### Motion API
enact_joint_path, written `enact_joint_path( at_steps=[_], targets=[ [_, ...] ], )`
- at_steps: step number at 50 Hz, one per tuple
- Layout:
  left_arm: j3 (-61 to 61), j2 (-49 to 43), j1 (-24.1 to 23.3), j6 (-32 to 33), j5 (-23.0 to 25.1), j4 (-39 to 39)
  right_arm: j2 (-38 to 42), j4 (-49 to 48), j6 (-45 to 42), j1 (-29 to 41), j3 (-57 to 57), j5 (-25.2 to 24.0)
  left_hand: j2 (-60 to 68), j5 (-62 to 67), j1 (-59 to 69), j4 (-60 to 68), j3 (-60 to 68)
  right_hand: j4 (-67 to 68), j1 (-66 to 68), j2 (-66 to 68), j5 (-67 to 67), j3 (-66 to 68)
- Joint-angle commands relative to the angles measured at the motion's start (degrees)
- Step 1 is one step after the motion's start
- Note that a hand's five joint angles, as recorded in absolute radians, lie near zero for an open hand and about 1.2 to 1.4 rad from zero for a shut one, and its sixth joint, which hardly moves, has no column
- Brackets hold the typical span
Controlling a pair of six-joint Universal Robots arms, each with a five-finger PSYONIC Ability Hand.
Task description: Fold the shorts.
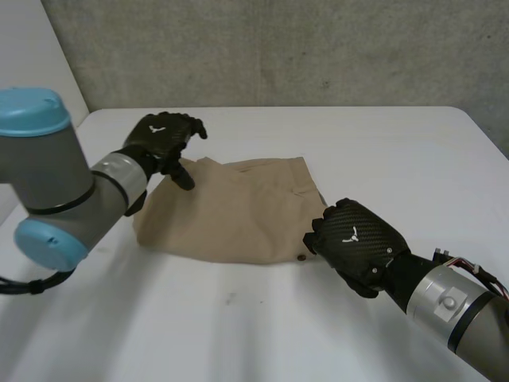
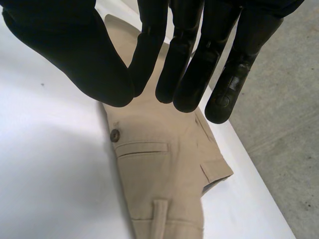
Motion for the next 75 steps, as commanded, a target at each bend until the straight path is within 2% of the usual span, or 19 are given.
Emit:
enact_joint_path(
  at_steps=[1, 8, 10, 12, 13, 14, 17, 21, 25, 28, 37, 44, 54, 58, 61, 65, 69, 70, 75],
  targets=[
    [7.29, -8.67, -2.4, 7.61, 0.72, -1.07, 0.44, -0.06, 0.12, 0.33, 0.29, 0.3, 3.4, 3.04, 3.39, 3.45, 3.72, 11.92, 22.93, 12.34, 12.94, 10.44],
    [14.23, -16.06, -3.19, 13.95, 0.2, -1.86, 0.44, -0.32, 1.26, 0.15, -0.58, 1.53, 3.24, 2.88, 3.22, 3.28, 3.55, 11.92, 22.93, 12.34, 12.94, 10.44],
    [16.25, -16.94, -3.46, 13.86, -0.15, -2.12, 0.44, -0.41, 4.76, -1.07, -2.25, 4.51, 3.9, 3.54, 3.89, 3.94, 4.21, 0.44, 11.45, 0.86, 1.46, -1.04],
    [16.7, -16.94, -3.72, 13.86, -0.77, -2.21, 0.7, -0.24, 9.67, -2.13, -4.44, 8.28, 3.91, 3.55, 3.89, 3.95, 4.22, -16.69, -5.68, -16.28, -15.68, -18.18],
    [16.7, -16.94, -3.9, 13.86, -1.03, -2.21, 1.83, -0.06, 15.88, -2.57, -7.33, 12.31, 3.91, 3.55, 3.89, 3.95, 4.22, -30.6, -19.59, -30.19, -29.59, -32.08],
    [16.62, -16.85, -4.25, 13.69, -1.64, -2.3, 2.89, -0.06, 19.77, -2.75, -9.09, 14.35, 3.91, 3.55, 3.89, 3.95, 4.22, -34.74, -23.73, -34.32, -33.72, -36.22],
    [15.66, -16.59, -4.78, 12.9, -2.79, -2.83, 9.46, 1.42, 33.63, -3.54, -16.19, 18.75, 3.74, 3.38, 3.72, 3.78, 4.05, -37.3, -26.29, -36.88, -36.28, -38.78],
    [12.67, -14.32, -5.65, 11.5, -4.02, -3.62, 17.28, 9.04, 43.86, -4.94, -25.69, 18.42, 3.74, 3.38, 3.72, 3.78, 4.05, -43.83, -32.82, -43.41, -42.81, -45.31],
    [8.02, -9.31, -5.39, 9.74, -4.37, -3.8, 25.19, 18.28, 44.6, -5.39, -33.17, 17.71, 3.57, 3.21, 3.55, 3.61, 3.88, -44.7, -33.69, -44.29, -43.69, -46.19],
    [5.29, -7.1, -5.13, 9.03, -4.29, -3.8, 27.94, 21.55, 44.68, -5.3, -35.74, 17.53, 3.57, 3.21, 3.55, 3.61, 3.88, -44.03, -33.02, -43.62, -43.02, -45.52],
    [-0.69, -1.48, -3.9, 8.68, -4.2, -3.71, 30.85, 21.83, 46.09, -4.69, -38.73, 17.71, 3.4, 3.04, 3.39, 3.45, 3.72, -41.18, -30.17, -40.76, -40.17, -42.66],
    [-0.96, -1.21, -2.76, 8.68, -4.29, -3.45, 33.31, 21.91, 47.93, -1.26, -41.19, 17.53, 3.4, 3.04, 3.39, 3.45, 3.72, -30.42, -19.41, -30.0, -29.41, -31.9],
    [-0.7, -1.21, -1.96, 8.59, -4.29, -3.27, 35.06, 21.83, 48.11, 1.56, -43.56, 17.71, 3.24, 2.88, 3.22, 3.28, 3.55, -29.74, -18.73, -29.32, -28.73, -31.22],
    [-0.61, -1.21, -1.96, 8.59, -4.2, -3.01, 35.6, 21.74, 46.97, 2.78, -44.01, 18.15, 2.9, 2.54, 2.88, 2.94, 3.21, 11.8, 22.81, 12.22, 12.81, 10.32],
    [-0.09, -1.3, -1.88, 8.68, -4.2, -2.3, 34.54, 21.21, 45.57, 3.75, -43.74, 18.32, 1.39, 1.03, 1.38, 1.44, 1.71, 11.92, 22.93, 12.34, 12.94, 10.44],
    [0.71, -1.3, -1.7, 8.76, -4.29, -1.51, 29.19, 19.19, 38.11, 6.39, -40.15, 17.71, -2.14, -2.5, -2.16, -2.1, -1.83, 11.92, 22.93, 12.34, 12.94, 10.44],
    [2.02, -1.56, -1.44, 8.94, -4.11, -1.34, 23.21, 16.73, 25.99, 9.37, -34.26, 18.41, -5.34, -5.7, -5.36, -5.3, -5.03, 11.92, 22.93, 12.34, 12.94, 10.44],
    [2.29, -1.74, -1.26, 9.03, -4.02, -1.34, 21.29, 15.94, 20.39, 10.34, -31.9, 18.41, -5.51, -5.87, -5.53, -5.47, -5.2, 11.92, 22.93, 12.34, 12.94, 10.44],
    [3.26, -2.88, -1.17, 9.55, -3.58, -0.99, 17.76, 13.31, 7.08, 12.72, -25.91, 18.32, -10.89, -11.25, -10.91, -10.85, -10.58, 11.92, 22.93, 12.34, 12.94, 10.44]
  ],
)
